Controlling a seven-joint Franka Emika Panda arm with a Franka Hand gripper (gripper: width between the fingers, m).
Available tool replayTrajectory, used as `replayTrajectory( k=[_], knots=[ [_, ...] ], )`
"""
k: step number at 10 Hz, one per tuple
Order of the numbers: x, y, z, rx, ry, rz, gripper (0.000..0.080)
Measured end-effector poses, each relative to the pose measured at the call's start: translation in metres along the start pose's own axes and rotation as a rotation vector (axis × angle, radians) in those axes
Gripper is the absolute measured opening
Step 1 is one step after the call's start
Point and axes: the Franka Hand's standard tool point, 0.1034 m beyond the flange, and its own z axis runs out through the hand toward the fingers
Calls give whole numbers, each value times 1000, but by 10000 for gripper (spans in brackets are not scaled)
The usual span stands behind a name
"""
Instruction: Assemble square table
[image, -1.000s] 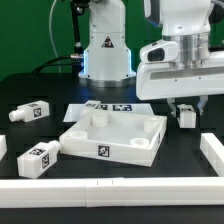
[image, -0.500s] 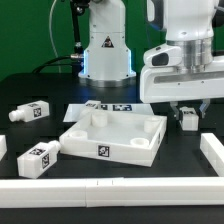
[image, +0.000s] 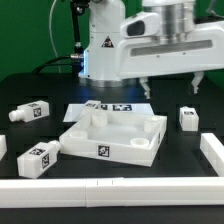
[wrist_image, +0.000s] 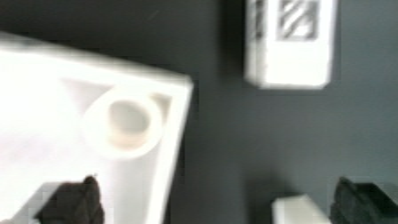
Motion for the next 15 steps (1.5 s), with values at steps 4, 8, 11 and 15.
replayTrajectory(
  k=[4, 8, 11, 15],
  knots=[
    [-4, 2, 4, 12, -12, 14, 648],
    [17, 88, -18, 45, -17, 110, 648],
    [16, 82, -16, 43, -21, 117, 648],
    [21, 130, 12, 61, 6, 265, 648]
  ],
)
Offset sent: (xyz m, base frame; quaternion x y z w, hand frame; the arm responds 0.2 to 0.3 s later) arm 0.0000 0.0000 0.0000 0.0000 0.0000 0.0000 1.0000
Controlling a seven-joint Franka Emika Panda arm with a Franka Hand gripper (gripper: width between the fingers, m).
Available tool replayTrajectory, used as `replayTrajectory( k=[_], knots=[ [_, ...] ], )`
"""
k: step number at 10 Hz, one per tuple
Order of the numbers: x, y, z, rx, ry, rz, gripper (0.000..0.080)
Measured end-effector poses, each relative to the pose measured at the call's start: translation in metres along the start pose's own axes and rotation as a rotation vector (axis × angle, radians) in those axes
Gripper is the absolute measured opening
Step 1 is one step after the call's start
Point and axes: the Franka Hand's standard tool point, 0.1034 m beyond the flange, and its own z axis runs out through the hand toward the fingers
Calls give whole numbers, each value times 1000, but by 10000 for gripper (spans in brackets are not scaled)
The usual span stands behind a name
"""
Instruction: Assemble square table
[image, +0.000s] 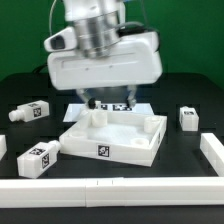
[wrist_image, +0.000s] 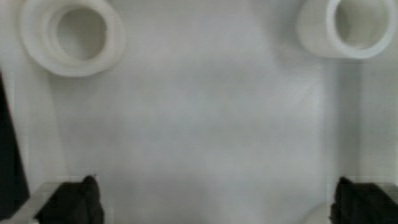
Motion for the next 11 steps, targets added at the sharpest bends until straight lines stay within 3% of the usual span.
replayTrajectory(
  k=[2, 7, 11],
  knots=[
    [6, 29, 6, -4, 23, -97, 648],
    [5, 32, 12, -12, 11, -29, 648],
    [7, 55, 35, -64, 57, -40, 648]
  ],
)
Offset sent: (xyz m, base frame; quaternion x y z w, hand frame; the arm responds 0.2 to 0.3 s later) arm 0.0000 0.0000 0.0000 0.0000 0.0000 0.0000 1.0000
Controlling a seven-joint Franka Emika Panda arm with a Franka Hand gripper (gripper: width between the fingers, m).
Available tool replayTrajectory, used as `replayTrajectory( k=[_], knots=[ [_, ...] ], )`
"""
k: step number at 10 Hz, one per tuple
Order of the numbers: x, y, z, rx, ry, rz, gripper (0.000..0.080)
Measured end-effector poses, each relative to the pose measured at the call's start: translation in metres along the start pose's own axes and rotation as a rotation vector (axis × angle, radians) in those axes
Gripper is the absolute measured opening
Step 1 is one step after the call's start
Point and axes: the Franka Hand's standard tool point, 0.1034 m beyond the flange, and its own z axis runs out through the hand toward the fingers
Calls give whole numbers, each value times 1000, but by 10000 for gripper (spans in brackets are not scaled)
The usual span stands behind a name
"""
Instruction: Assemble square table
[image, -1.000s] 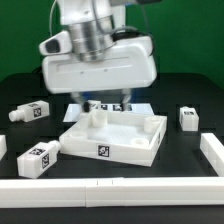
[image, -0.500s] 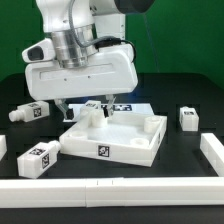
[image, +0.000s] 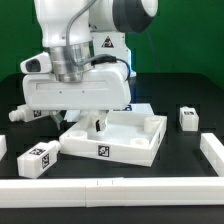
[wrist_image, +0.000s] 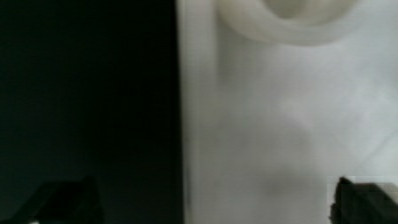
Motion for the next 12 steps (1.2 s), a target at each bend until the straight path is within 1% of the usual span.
replayTrajectory(
  k=[2, 3, 4, 5, 6, 7, 8, 9, 10, 12],
  knots=[
    [-1, 1, 1, -1, -2, 1, 648],
    [-1, 1, 1, -1, -2, 1, 553],
    [-1, 1, 1, -1, -2, 1, 417],
    [-1, 1, 1, -1, -2, 1, 417],
    [-1, -1, 1, 1, -3, 10, 214],
    [-1, -13, 0, 6, -2, 47, 214],
    [0, -29, -1, 13, 0, 80, 60],
    [3, -41, -3, 20, 1, 84, 60],
    [5, -44, -4, 23, 3, 69, 51],
    [12, -38, -9, 26, 2, -1, 51]
  ],
)
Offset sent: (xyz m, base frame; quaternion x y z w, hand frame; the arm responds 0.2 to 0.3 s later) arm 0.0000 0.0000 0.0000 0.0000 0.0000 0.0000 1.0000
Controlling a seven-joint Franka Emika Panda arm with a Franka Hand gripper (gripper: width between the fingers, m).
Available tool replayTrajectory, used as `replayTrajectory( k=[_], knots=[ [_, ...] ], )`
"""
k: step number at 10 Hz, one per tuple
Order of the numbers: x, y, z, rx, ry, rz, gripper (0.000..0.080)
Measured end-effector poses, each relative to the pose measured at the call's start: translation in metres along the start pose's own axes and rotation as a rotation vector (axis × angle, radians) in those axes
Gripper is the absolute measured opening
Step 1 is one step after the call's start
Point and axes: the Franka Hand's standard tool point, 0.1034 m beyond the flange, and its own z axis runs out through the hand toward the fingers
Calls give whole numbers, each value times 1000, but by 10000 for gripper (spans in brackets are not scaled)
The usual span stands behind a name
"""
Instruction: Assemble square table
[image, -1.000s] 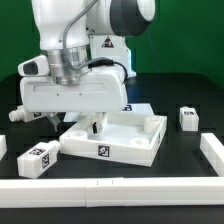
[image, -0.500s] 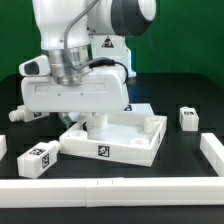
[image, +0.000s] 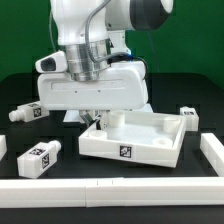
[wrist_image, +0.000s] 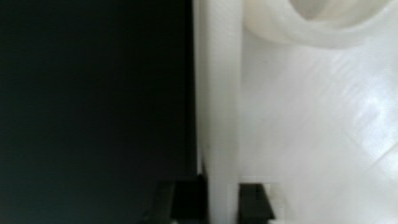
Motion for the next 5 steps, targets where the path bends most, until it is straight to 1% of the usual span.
replayTrajectory(
  k=[1, 2, 3, 5],
  knots=[
    [6, -1, -4, 19, -40, -74, 51],
    [18, -7, -12, 22, -86, -196, 51],
    [27, -13, -17, 14, -80, -276, 51],
    [23, -10, -13, 13, -81, -257, 51]
  ],
)
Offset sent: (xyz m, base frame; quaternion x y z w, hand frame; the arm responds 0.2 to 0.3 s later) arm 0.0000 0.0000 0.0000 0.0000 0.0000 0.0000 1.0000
